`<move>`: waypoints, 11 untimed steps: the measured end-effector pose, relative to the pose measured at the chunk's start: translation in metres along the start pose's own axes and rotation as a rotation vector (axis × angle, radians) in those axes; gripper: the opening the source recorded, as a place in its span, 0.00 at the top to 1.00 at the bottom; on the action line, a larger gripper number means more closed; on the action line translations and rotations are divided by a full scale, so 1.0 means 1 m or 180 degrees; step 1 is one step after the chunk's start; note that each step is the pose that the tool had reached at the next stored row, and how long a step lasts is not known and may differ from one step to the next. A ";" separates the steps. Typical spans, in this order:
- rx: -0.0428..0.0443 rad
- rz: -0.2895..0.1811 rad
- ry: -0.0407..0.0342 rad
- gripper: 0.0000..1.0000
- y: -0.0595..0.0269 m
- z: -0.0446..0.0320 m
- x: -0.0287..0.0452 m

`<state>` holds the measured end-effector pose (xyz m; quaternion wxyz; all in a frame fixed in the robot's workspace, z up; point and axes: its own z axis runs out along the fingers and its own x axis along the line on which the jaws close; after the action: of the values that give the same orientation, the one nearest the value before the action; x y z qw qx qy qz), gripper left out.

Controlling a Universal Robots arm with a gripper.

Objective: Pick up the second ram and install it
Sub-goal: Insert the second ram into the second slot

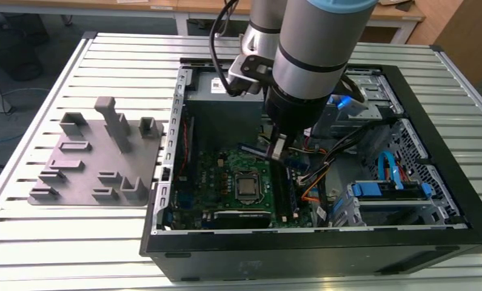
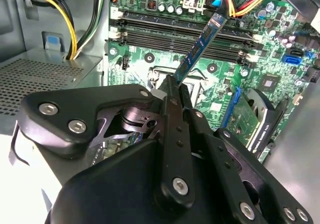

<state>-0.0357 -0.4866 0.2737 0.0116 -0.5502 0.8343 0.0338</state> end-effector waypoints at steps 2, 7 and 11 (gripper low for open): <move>0.0003 0.0046 -0.0002 0.86 0.0000 0.0000 0.0000; 0.0009 0.0159 -0.0007 0.86 0.0000 0.0001 0.0000; 0.0015 0.0262 -0.0011 0.86 0.0000 0.0001 0.0000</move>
<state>-0.0357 -0.4866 0.2736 0.0130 -0.5153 0.8563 0.0333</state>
